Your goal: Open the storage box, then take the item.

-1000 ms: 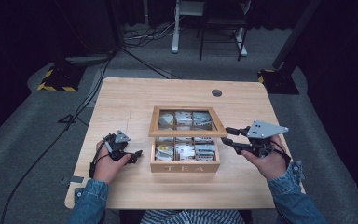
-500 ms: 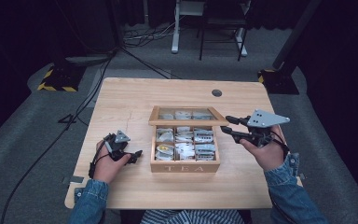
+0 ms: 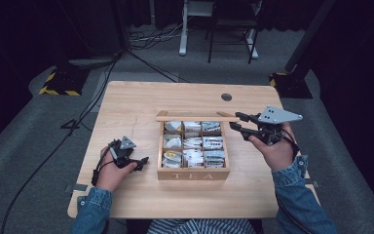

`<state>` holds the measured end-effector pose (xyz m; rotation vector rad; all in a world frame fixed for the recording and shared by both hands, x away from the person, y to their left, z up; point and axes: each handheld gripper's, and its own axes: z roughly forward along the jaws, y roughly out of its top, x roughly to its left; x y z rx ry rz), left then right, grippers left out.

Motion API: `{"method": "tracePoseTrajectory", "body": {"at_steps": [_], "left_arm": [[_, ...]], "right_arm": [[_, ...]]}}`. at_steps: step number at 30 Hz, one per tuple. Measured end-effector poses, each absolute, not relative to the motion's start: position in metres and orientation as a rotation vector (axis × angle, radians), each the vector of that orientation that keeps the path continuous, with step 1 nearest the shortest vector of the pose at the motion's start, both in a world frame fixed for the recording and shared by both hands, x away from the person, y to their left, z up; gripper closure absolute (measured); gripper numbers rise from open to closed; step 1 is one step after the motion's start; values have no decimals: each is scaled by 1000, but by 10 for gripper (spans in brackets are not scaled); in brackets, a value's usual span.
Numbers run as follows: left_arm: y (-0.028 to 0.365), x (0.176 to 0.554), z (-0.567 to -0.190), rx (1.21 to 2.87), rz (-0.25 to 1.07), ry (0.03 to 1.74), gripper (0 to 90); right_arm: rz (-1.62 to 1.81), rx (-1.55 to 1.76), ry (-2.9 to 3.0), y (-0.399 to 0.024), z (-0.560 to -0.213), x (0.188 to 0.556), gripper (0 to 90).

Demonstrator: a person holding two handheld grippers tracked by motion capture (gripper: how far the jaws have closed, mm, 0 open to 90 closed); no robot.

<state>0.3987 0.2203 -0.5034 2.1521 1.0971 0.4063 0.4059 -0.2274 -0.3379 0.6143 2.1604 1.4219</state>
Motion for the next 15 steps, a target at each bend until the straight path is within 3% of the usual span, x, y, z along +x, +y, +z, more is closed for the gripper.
{"method": "tracePoseTrajectory", "body": {"at_steps": [15], "left_arm": [[222, 398, -503, 2159, 414, 1087, 185]], "right_arm": [[1441, 631, 2131, -226, -334, 411, 592]]}}
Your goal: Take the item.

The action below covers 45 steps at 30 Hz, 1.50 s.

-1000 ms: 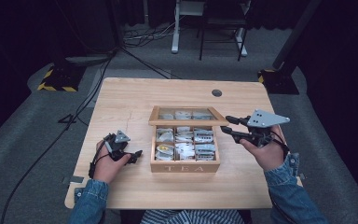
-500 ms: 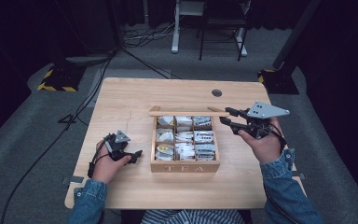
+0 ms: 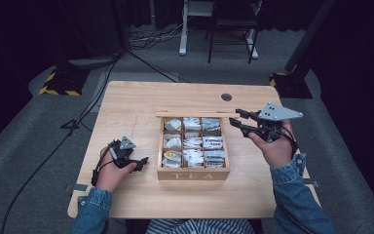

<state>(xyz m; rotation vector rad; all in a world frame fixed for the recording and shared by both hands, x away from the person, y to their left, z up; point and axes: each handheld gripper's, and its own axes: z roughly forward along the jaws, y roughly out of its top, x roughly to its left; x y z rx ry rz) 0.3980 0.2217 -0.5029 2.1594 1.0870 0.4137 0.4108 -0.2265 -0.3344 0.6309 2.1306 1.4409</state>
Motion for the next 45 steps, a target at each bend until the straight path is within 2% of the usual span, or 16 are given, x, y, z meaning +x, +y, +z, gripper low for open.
{"method": "tracePoseTrajectory", "body": {"at_steps": [14, 28, 38, 45], "left_arm": [[224, 386, -477, 2079, 354, 1084, 187], [223, 372, -440, 2075, 422, 1004, 229], [209, 362, -422, 2070, 393, 900, 242], [185, 354, -410, 2094, 378, 789, 244]], "right_arm": [[1451, 633, 2133, -227, -333, 413, 592], [1450, 630, 2126, -227, -333, 412, 591], [1444, 629, 2126, -227, -333, 411, 591], [1445, 631, 2126, -227, -333, 411, 591]]}}
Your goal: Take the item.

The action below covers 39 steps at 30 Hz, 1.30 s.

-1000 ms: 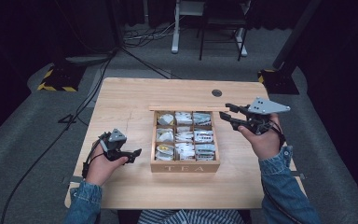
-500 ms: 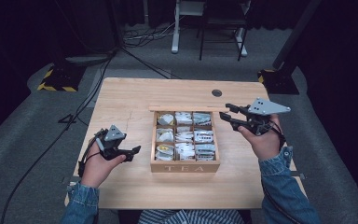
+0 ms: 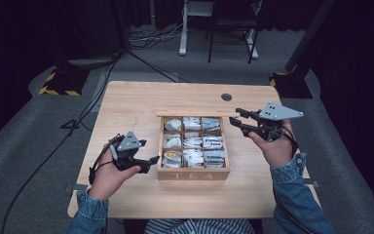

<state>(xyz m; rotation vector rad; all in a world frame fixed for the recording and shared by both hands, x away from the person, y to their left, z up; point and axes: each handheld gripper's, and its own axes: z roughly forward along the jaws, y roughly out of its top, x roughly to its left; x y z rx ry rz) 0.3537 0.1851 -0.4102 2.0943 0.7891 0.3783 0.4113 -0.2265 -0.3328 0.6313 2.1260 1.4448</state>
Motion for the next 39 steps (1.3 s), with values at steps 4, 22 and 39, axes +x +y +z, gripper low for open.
{"method": "tracePoseTrajectory", "body": {"at_steps": [4, 22, 39], "left_arm": [[177, 352, -408, 2104, 366, 756, 247], [112, 358, -402, 2101, 274, 568, 260], [71, 371, -412, 2072, 186, 508, 294]], "right_arm": [[1446, 631, 2126, -227, -333, 411, 591], [1442, 630, 2124, -226, -332, 411, 592], [1449, 631, 2125, -227, -333, 412, 591]]}}
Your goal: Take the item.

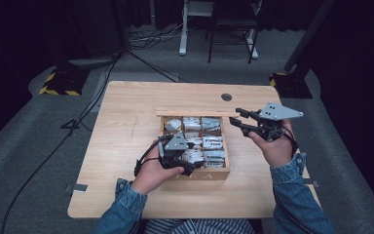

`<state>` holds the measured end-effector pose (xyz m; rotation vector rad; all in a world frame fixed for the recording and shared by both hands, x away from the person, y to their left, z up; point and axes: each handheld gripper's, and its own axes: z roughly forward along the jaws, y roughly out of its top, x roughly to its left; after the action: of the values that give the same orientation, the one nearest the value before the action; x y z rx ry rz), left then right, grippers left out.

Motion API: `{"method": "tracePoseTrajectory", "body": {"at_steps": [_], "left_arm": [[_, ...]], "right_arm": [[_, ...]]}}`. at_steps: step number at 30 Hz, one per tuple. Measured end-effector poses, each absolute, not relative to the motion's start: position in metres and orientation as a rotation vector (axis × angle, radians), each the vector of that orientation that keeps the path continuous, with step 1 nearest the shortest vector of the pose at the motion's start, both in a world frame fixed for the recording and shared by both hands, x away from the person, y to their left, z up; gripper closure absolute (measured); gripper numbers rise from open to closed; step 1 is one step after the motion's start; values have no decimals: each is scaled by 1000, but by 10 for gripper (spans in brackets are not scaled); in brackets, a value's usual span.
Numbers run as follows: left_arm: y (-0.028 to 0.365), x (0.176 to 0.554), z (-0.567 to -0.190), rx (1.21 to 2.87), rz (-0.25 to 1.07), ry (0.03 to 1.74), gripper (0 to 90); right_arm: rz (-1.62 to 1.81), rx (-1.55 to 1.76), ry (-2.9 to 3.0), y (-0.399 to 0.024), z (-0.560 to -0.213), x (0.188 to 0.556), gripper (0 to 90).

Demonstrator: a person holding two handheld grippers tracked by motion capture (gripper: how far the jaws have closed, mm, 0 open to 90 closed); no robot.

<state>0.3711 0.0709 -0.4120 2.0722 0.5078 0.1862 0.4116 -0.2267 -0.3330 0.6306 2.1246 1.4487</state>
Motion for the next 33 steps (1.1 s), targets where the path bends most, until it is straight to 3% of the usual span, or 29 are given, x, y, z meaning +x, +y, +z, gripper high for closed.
{"method": "tracePoseTrajectory", "body": {"at_steps": [13, 23, 33], "left_arm": [[39, 387, -429, 2077, 84, 498, 375], [24, 396, -445, 2071, -9, 524, 509], [15, 396, -444, 2151, 12, 529, 635]], "right_arm": [[1453, 630, 2126, -227, -333, 412, 590], [1463, 628, 2126, -228, -334, 412, 588], [1462, 630, 2127, -228, -334, 413, 588]]}}
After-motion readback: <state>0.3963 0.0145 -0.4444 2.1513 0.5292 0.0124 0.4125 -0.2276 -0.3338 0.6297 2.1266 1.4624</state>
